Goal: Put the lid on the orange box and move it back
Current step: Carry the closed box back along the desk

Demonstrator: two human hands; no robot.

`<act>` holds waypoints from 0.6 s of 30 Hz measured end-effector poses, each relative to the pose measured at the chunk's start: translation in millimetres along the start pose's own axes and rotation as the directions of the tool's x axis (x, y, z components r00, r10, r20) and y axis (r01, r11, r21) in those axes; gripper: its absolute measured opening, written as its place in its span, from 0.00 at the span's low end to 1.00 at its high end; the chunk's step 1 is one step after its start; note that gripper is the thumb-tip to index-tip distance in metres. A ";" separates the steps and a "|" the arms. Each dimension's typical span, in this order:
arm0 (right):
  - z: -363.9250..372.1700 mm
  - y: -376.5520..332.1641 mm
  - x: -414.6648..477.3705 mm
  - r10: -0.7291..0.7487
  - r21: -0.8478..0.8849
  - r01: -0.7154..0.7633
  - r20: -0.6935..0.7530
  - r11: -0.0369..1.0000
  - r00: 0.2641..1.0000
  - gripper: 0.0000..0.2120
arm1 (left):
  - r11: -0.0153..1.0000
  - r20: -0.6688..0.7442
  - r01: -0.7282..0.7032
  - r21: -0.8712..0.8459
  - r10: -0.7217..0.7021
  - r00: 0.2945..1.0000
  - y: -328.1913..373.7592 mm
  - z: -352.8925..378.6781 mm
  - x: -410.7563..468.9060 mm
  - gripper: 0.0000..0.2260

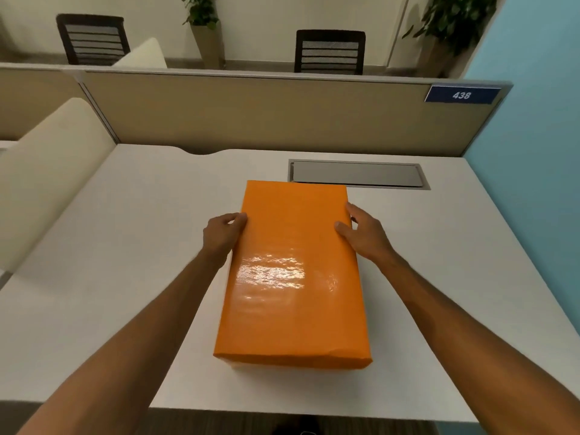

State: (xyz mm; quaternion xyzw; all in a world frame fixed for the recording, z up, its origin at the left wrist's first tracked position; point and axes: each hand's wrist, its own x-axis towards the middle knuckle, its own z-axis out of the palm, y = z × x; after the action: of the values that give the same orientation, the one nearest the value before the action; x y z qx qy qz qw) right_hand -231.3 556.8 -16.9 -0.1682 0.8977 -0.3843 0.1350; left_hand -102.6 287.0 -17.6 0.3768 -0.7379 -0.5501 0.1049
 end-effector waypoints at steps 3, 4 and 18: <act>1.9 4.0 15.8 -0.031 -0.069 0.027 -0.049 0.997 0.998 0.30 | 1.000 -0.054 -0.031 0.000 0.031 0.998 -0.6 0.2 12.7 0.18; 3.5 6.2 18.0 -0.037 -0.084 0.031 -0.068 0.996 0.997 0.29 | 0.999 -0.051 -0.038 0.010 0.039 0.998 -2.6 0.0 15.8 0.18; 9.8 13.1 22.4 0.004 -0.080 -0.011 -0.084 0.997 0.996 0.29 | 0.998 -0.005 -0.050 0.037 0.050 0.999 -2.5 3.1 21.0 0.18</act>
State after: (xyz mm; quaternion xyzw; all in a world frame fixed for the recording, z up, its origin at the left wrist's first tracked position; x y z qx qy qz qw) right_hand -250.6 549.9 -35.6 -0.1538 0.9179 -0.3541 0.0918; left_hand -117.9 274.8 -26.5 0.3618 -0.7566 -0.5325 0.1141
